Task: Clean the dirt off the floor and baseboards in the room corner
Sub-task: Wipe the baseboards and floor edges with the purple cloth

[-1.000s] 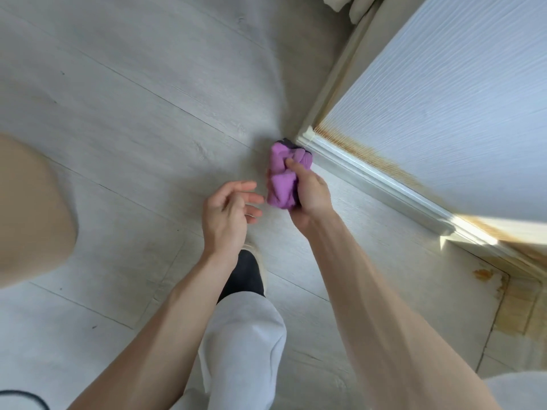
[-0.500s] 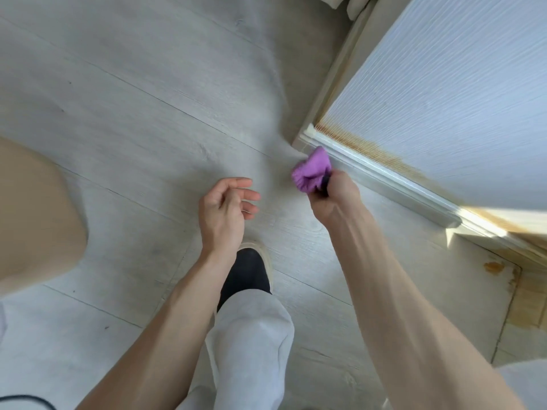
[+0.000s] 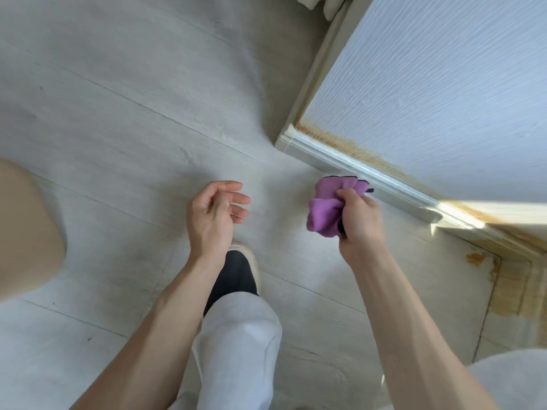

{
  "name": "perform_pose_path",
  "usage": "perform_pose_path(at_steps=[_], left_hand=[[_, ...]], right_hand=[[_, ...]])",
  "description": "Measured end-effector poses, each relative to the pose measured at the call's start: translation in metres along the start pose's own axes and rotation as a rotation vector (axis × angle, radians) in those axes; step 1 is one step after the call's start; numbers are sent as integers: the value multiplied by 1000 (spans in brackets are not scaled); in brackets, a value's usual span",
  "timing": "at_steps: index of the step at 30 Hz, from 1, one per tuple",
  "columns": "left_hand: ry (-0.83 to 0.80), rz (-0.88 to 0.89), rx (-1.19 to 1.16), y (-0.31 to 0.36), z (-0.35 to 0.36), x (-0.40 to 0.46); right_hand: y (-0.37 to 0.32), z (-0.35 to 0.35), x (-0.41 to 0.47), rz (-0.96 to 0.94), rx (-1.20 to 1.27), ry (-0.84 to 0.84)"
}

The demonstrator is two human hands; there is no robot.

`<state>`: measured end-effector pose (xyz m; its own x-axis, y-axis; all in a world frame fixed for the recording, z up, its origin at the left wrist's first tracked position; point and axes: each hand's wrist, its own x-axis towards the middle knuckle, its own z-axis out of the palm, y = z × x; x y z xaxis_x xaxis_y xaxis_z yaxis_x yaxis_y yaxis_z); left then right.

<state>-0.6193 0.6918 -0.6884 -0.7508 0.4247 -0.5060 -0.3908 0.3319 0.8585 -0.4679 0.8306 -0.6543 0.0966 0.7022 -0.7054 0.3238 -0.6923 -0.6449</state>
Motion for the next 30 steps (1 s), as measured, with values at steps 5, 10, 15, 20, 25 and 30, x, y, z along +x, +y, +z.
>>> perform_pose_path(at_steps=[5,10,15,20,25,30], left_hand=[[-22,-13,11,1,5,-4],[-32,-7,19,0,9,-6],[-45,-9,17,-1,7,-9],[-54,-13,24,-1,10,-11],[-53,-5,38,3,7,-6],[-46,-9,40,2,1,-6]], right_hand=[[-15,2,31,-197,-178,147],[-31,64,9,-403,-299,-18],[10,-1,27,-210,-127,150],[-10,26,20,-295,-181,-1],[-12,45,26,-207,-181,-120],[0,3,40,-97,-149,105]])
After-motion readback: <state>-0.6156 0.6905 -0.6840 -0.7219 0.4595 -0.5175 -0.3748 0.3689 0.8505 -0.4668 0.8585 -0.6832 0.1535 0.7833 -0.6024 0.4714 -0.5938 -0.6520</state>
